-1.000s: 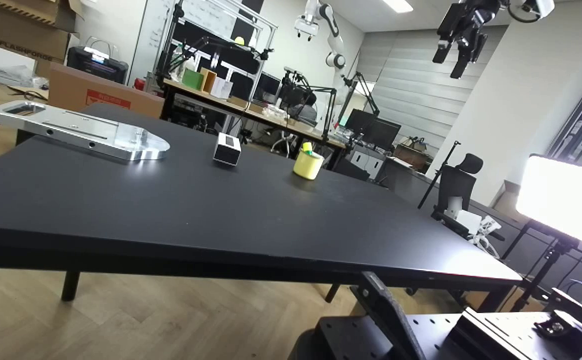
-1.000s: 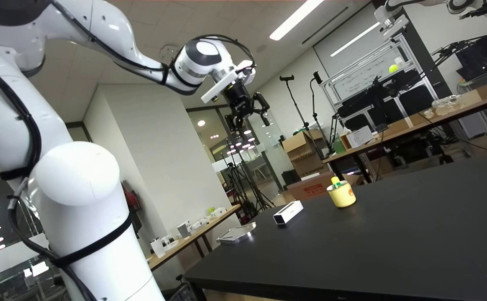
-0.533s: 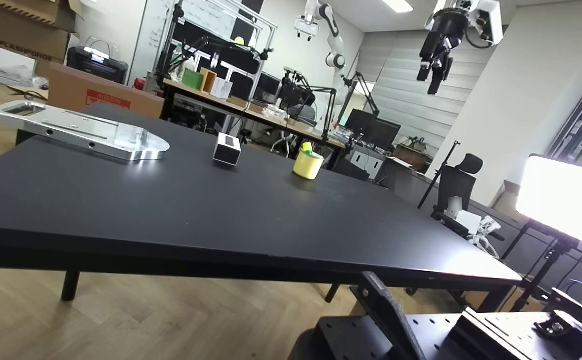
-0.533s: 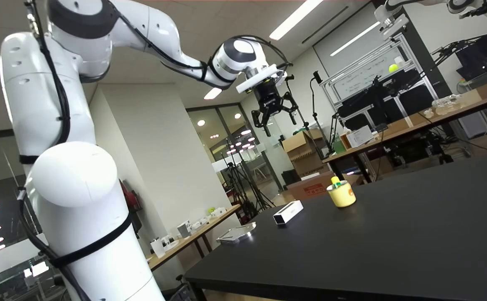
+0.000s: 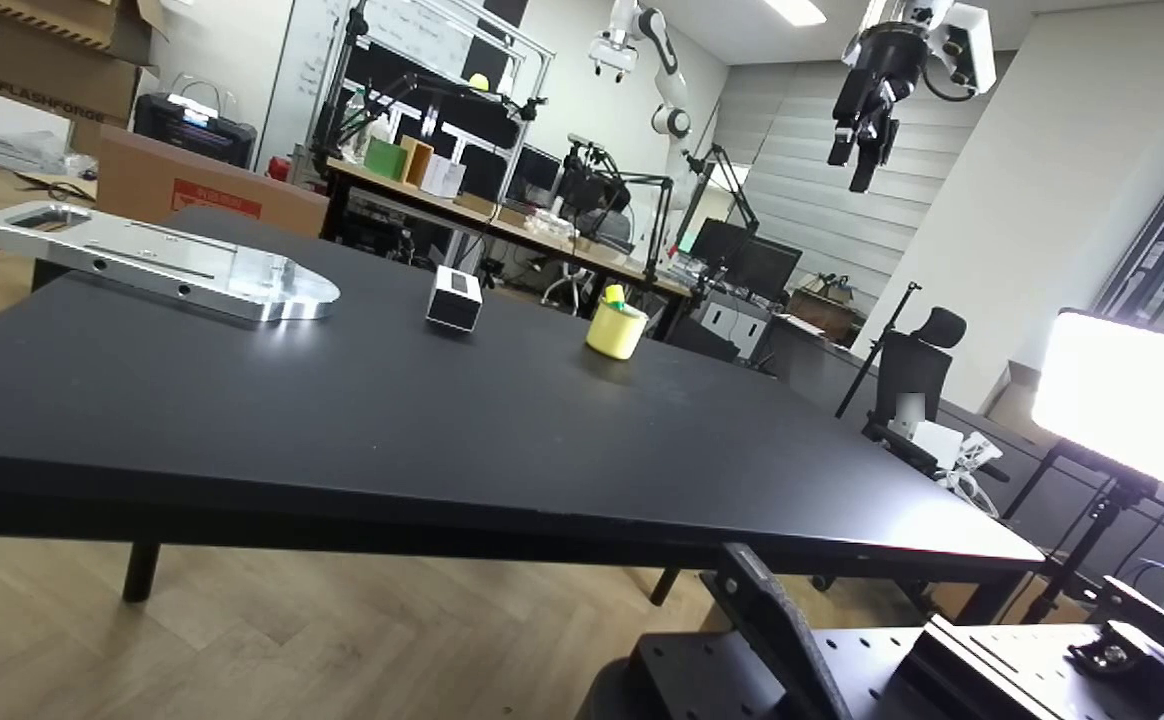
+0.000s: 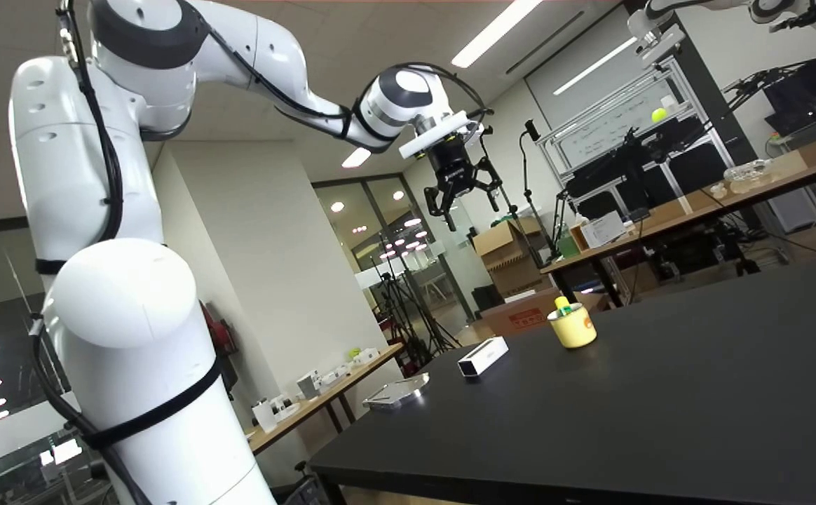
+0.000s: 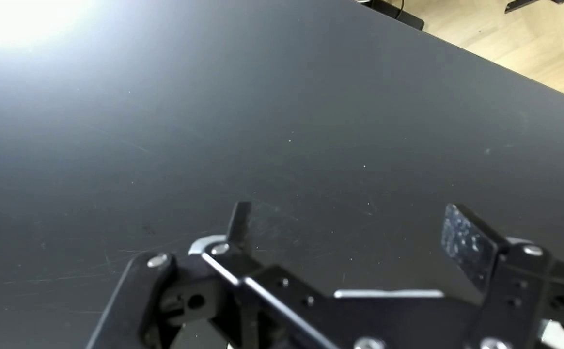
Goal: Remove the glue stick out of the cup and put it on the table
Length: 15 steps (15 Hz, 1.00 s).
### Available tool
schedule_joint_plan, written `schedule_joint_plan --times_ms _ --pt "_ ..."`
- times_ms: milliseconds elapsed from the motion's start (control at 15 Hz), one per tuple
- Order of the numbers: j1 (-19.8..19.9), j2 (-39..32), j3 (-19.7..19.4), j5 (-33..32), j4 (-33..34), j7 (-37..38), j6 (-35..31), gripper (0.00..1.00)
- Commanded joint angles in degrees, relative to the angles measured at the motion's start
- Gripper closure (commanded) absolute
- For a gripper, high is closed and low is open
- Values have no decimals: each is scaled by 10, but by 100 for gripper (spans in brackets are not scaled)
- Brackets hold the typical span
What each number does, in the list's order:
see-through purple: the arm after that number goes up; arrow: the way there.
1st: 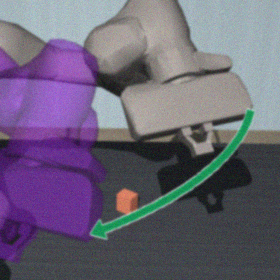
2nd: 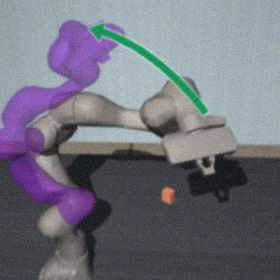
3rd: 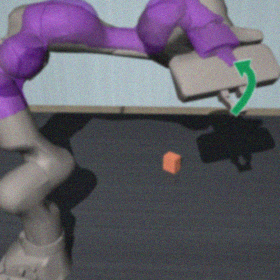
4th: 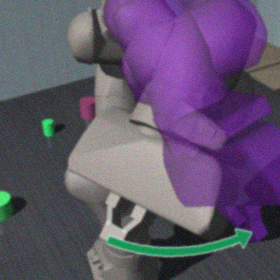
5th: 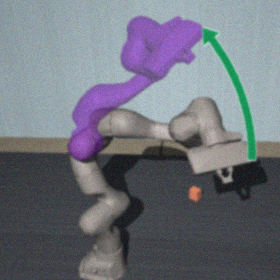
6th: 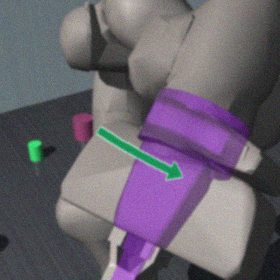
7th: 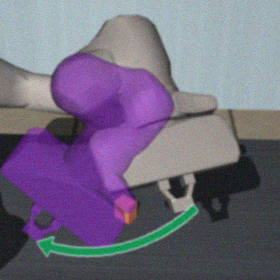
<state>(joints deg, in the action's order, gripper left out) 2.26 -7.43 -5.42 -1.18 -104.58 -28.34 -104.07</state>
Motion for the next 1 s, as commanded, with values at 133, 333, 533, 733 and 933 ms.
schedule_joint_plan --times_ms 133,333,533,733,933 --pt "18 -73 7 -10 91 -2 8 0" --pt "30 -148 9 -19 184 4 4 0" --pt "40 -223 17 -27 273 -4 0 0" --pt "34 -302 24 -57 359 2 -18 0" --pt "29 -370 33 -74 440 3 -19 0"
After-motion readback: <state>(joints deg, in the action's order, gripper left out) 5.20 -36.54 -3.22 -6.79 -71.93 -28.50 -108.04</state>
